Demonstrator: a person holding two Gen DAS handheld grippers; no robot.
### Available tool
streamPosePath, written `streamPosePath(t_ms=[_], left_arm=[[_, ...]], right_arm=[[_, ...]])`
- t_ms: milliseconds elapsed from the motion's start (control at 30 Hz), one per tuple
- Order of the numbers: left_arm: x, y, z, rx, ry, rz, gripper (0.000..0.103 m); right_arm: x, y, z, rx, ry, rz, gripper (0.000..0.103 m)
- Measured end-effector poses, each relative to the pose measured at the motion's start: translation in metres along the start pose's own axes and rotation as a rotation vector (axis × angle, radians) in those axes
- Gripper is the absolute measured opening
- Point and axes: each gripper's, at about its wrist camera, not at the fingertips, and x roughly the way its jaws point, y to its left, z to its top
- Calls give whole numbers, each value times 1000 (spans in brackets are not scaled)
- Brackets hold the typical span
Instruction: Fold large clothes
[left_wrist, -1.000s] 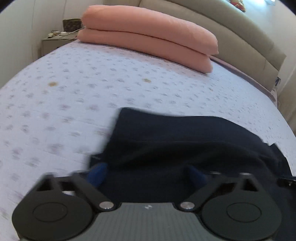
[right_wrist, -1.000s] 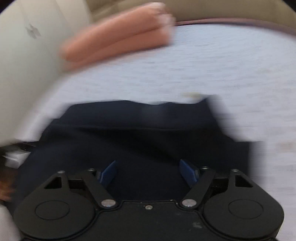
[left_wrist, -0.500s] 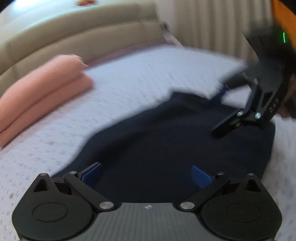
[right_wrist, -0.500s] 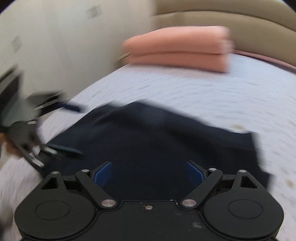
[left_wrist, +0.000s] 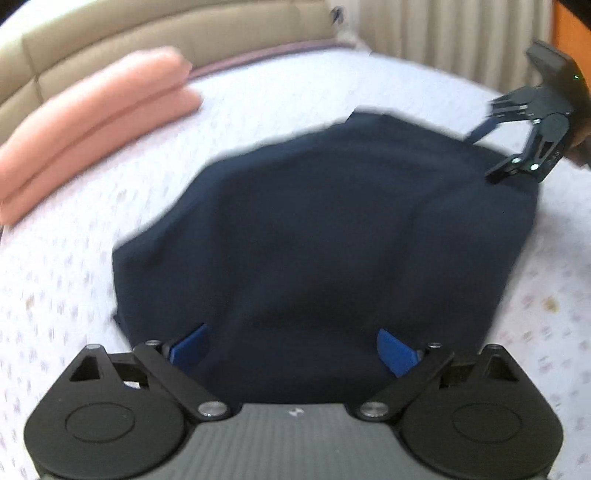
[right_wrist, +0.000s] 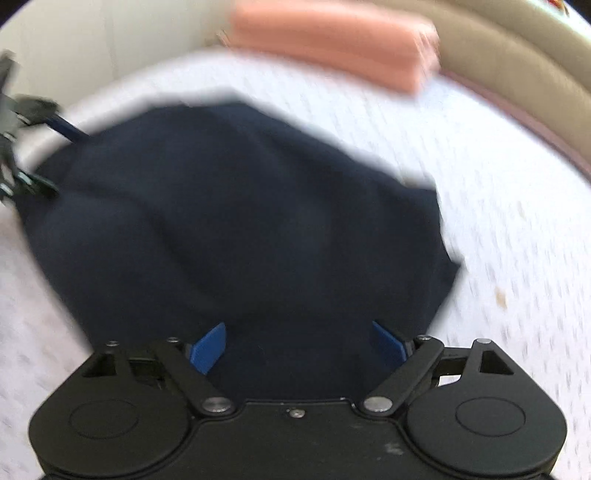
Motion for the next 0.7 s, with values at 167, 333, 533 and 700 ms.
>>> streamPosePath(t_ms=[167, 333, 533, 700], left_arm=[[3, -49, 27, 107, -80, -64, 103], [52, -50, -12, 175, -3, -78, 103], [25, -24, -67, 213, 2, -40, 103], [4, -1, -77, 189, 36, 5, 103]], right_arm=[[13, 69, 44, -119, -62, 174, 101], [44, 81, 28, -137, -4, 201, 102], [32, 57, -28, -221, 25, 119, 103], [30, 32, -42, -197, -18, 70, 103]])
